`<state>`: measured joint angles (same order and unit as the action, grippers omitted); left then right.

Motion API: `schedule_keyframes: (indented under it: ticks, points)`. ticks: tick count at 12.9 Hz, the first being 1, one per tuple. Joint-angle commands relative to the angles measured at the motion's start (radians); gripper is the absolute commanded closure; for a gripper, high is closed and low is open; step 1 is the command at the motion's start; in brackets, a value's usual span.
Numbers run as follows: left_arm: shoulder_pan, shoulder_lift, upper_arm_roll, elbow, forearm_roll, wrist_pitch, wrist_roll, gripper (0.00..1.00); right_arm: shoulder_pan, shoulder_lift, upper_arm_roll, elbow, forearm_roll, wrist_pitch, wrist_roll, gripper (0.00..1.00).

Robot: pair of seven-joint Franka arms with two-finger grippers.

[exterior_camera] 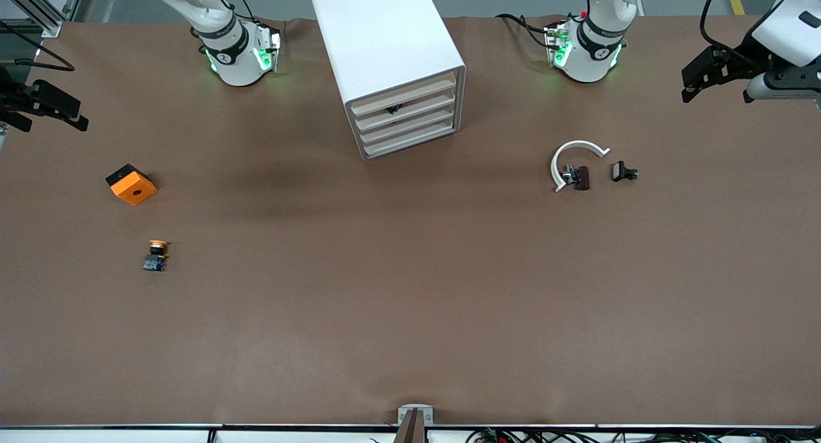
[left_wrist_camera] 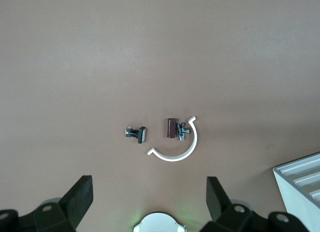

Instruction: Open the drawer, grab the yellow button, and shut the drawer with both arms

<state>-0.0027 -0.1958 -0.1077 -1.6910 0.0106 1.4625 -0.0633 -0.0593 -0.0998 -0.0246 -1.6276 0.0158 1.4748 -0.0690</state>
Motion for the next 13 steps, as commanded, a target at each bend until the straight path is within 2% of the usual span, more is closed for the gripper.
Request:
schedule_keyframes:
  ticks: [1, 6, 9, 13]
  points:
    - [-0.003, -0.014, 0.013, -0.018, -0.015, 0.010, 0.016, 0.00, -0.020, -0.037, 0.008, -0.038, 0.007, 0.009, 0.012, 0.00]
    - [0.000, 0.036, 0.014, 0.034, -0.014, 0.012, 0.008, 0.00, -0.022, -0.043, 0.014, -0.040, -0.002, 0.027, 0.015, 0.00]
    - [0.015, 0.053, 0.013, 0.063, -0.009, 0.012, 0.014, 0.00, -0.027, -0.076, 0.017, -0.087, -0.010, 0.067, 0.015, 0.00]
    - [0.018, 0.053, 0.014, 0.079, -0.006, 0.009, 0.013, 0.00, -0.028, -0.098, 0.048, -0.117, -0.057, 0.093, 0.015, 0.00]
